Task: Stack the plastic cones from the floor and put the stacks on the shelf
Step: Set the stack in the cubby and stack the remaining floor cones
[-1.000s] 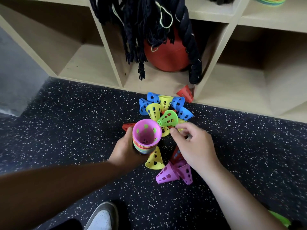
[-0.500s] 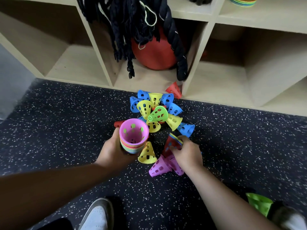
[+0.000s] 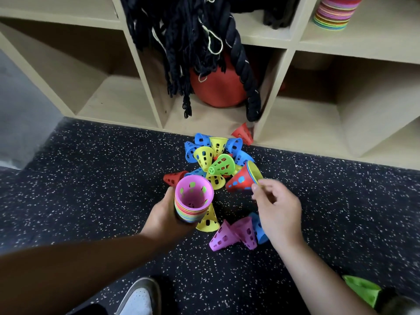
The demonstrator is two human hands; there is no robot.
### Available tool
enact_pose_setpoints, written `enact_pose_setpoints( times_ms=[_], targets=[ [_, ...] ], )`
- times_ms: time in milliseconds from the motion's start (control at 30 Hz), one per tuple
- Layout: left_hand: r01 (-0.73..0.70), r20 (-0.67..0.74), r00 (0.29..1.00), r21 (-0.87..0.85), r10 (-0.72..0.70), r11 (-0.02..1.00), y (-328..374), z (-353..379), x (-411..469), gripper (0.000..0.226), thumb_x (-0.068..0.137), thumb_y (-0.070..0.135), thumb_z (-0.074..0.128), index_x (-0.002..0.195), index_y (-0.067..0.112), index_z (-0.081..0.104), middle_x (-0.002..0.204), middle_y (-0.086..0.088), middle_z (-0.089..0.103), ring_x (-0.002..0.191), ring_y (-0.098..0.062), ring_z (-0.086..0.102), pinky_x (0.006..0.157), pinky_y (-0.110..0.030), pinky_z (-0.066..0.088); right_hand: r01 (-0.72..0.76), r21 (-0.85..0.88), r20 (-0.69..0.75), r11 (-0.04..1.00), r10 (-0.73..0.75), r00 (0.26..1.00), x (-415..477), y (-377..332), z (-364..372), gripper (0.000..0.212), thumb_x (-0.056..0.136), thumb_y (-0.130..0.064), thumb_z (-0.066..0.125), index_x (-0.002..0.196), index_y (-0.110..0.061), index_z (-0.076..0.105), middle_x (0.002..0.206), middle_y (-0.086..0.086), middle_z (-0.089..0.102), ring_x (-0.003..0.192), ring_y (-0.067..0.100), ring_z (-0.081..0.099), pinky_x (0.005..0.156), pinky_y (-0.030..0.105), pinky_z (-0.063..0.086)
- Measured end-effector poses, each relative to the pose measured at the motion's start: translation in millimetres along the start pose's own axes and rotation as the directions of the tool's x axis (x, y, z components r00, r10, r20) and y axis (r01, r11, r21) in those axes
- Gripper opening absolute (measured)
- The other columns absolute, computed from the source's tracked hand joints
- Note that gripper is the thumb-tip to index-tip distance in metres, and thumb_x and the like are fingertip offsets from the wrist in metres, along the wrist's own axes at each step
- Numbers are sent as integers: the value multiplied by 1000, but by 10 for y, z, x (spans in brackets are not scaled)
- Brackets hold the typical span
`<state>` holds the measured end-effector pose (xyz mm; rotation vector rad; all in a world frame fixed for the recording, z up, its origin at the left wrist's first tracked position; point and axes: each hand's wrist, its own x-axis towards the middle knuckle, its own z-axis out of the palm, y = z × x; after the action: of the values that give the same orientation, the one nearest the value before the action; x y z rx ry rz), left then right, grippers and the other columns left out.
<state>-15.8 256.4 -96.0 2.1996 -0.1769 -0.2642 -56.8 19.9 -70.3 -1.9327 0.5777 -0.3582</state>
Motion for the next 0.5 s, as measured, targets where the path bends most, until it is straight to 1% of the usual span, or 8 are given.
enact_pose_setpoints(
  times_ms=[67,133,200,300,367,400,433,500],
  targets=[
    [11,-5,1000,3,-11,1000,-14,0,15,69,65,37,91,112,53,43,96,24,67,90,15,61,68,-2,45,92,79,19,993,-94,995,-20,-323,-61,6,88,-23,72,94,-24,71,75,-5,71,70,12,66,68,30,53],
    [23,-18,1000,3,-23,1000,-16,7,38,68,64,36,91,108,54,43,93,24,67,88,15,61,67,-3,45,149,131,82,980,-161,984,-42,-603,-99,6,86,-23,74,91,-24,71,73,-1,69,68,19,64,66,29,52],
    [28,-25,999,10,-28,1000,-4,16,72,66,64,38,91,108,52,44,92,24,67,85,14,62,65,-2,44,177,168,141,970,-202,969,-57,-793,-105,8,84,-21,77,89,-24,72,70,0,68,67,16,62,65,23,51],
    [20,-20,1000,24,-20,1000,31,27,123,70,63,41,90,114,49,42,92,28,65,80,14,62,64,-1,42,225,152,204,963,-253,946,-73,-931,-39,12,81,-19,79,88,-26,74,69,-8,67,58,3,56,61,12,45],
    [15,-24,1000,13,-15,1000,40,45,149,69,62,41,90,110,52,43,93,25,67,82,12,64,67,-4,46,233,107,321,967,-256,912,-82,-949,27,17,80,-23,80,96,-29,76,74,-12,69,53,4,52,57,13,44],
    [19,-27,999,2,-19,1000,34,54,158,68,62,40,91,110,50,44,93,22,70,83,10,66,68,-7,48,220,96,378,971,-240,894,-80,-935,49,23,81,-26,79,103,-31,75,77,-12,70,51,8,51,56,16,45],
    [25,-28,999,-9,-25,1000,36,57,162,67,62,40,91,110,46,46,94,18,71,84,8,66,69,-8,50,193,99,398,976,-217,891,-65,-896,59,26,82,-29,78,108,-33,73,79,-11,71,51,10,49,56,18,46],
    [37,-36,999,-18,-38,999,42,40,164,67,62,39,92,111,39,46,94,17,72,84,8,66,67,-6,48,109,130,308,986,-145,940,18,-749,56,22,86,-31,74,108,-34,72,79,-4,73,51,7,46,55,17,43]
  ],
)
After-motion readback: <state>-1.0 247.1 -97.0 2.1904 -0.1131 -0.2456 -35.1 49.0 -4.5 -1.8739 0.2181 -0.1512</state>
